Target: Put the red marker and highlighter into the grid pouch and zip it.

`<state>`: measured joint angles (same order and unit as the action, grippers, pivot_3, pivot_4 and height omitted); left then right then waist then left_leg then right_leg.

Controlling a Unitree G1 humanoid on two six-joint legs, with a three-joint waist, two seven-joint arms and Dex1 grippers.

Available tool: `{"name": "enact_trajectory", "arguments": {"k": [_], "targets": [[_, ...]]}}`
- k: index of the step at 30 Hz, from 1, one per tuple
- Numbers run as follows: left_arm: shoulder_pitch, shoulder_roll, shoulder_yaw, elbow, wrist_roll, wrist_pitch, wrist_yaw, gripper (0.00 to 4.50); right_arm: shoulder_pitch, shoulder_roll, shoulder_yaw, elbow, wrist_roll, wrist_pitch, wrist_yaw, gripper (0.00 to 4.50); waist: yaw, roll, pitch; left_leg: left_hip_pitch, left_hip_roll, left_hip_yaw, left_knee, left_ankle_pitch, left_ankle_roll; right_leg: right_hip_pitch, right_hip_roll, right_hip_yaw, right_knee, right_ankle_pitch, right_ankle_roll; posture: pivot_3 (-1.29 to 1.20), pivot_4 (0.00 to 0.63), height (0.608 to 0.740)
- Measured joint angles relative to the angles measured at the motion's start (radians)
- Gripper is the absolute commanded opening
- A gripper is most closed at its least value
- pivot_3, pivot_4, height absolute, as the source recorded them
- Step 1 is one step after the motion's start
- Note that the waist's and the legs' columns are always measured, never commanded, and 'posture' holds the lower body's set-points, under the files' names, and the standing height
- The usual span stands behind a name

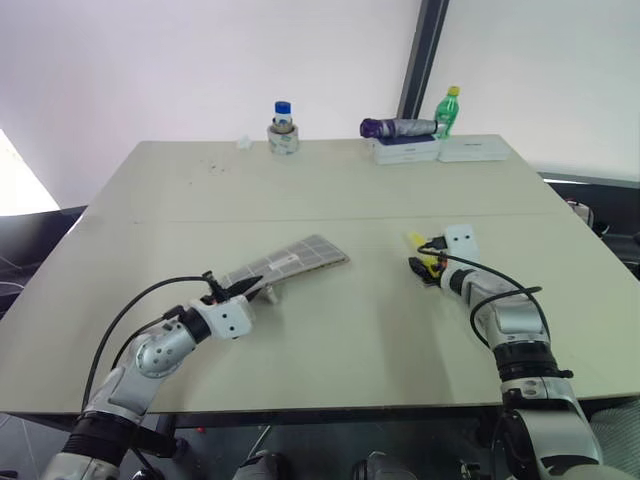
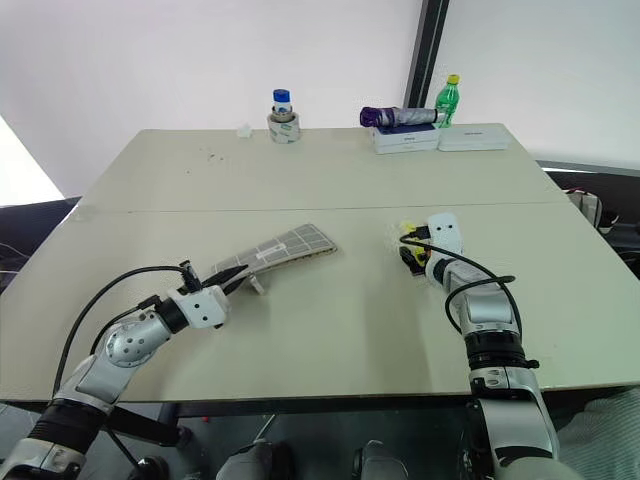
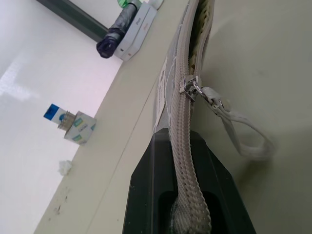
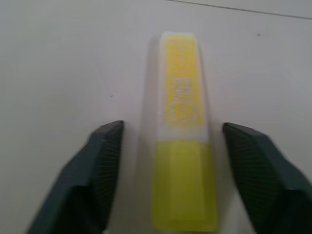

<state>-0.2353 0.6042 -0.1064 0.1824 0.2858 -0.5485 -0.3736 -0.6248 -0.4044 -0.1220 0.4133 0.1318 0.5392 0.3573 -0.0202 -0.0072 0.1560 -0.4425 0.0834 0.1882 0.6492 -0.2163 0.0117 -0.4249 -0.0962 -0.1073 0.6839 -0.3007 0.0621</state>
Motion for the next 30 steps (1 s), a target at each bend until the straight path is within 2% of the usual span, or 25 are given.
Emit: {"name": "enact_trajectory", "arguments": {"k": [2, 3, 9, 13, 17, 19, 24, 30], "targets": [[0.0, 0.0, 0.0, -0.001, 0.0, 0.002, 0.0, 0.0, 0.002, 0.0, 0.005, -0.01, 0.0, 0.006, 0.006, 1.12, 0.0, 0.0, 0.0, 0.0, 0.0, 0.0, 0.0, 0.0, 0.0, 0.0, 0.0, 0.0, 0.0, 0.0, 0.0, 0.0, 0.15, 0.74], [0.0, 0.0, 0.0, -0.001, 0.0, 0.002, 0.0, 0.0, 0.004, -0.001, 0.012, -0.022, -0.001, 0.011, 0.011, 0.89, 0.0, 0.0, 0.0, 0.0, 0.0, 0.0, 0.0, 0.0, 0.0, 0.0, 0.0, 0.0, 0.0, 0.0, 0.0, 0.0, 0.15, 0.74], [-0.016, -0.004, 0.0, -0.001, -0.002, 0.002, -0.012, 0.0, 0.04, -0.003, 0.017, -0.176, 0.057, 0.063, 0.09, 0.92, 0.002, 0.0, 0.0, 0.0, 0.0, 0.0, 0.0, -0.001, 0.001, 0.0, 0.0, 0.0, 0.0, 0.0, 0.0, 0.0, 0.15, 0.74], [-0.037, -0.014, -0.004, 0.004, -0.005, 0.001, -0.022, 0.0, 0.107, -0.022, 0.016, -0.355, 0.182, 0.065, 0.252, 0.92, 0.006, 0.0, 0.0, 0.0, 0.0, -0.001, 0.0, -0.004, 0.006, 0.0, 0.0, 0.0, 0.0, 0.0, 0.0, 0.0, 0.15, 0.74], [-0.051, -0.018, -0.006, 0.015, -0.024, -0.004, -0.042, 0.0, 0.21, -0.108, 0.02, -0.517, 0.325, 0.12, 0.45, 0.92, 0.007, 0.0, 0.0, 0.0, 0.0, -0.001, 0.001, -0.004, 0.007, 0.001, 0.0, 0.0, -0.001, 0.0, 0.0, 0.0, 0.15, 0.74], [-0.054, -0.022, -0.008, 0.016, -0.026, -0.005, -0.047, 0.0, 0.247, -0.147, 0.047, -0.563, 0.345, 0.124, 0.513, 0.92, 0.006, 0.0, 0.0, 0.0, 0.0, -0.002, 0.001, -0.004, 0.007, 0.001, 0.0, 0.0, -0.001, 0.0, 0.0, 0.0, 0.15, 0.74], [-0.07, -0.034, -0.019, 0.019, -0.035, -0.007, -0.063, 0.0, 0.261, -0.145, 0.103, -0.589, 0.35, 0.097, 0.542, 0.92, 0.004, 0.0, 0.0, 0.0, 0.0, -0.002, 0.001, -0.004, 0.007, 0.001, 0.0, -0.001, -0.001, 0.0, 0.0, 0.0, 0.15, 0.74], [-0.07, -0.036, -0.027, 0.018, -0.035, -0.008, -0.072, 0.0, 0.261, -0.146, 0.168, -0.552, 0.261, 0.005, 0.533, 0.92, 0.008, 0.0, 0.0, 0.0, 0.0, -0.002, 0.001, -0.004, 0.007, 0.001, 0.0, -0.001, -0.001, 0.0, 0.0, 0.0, 0.15, 0.74]]}}
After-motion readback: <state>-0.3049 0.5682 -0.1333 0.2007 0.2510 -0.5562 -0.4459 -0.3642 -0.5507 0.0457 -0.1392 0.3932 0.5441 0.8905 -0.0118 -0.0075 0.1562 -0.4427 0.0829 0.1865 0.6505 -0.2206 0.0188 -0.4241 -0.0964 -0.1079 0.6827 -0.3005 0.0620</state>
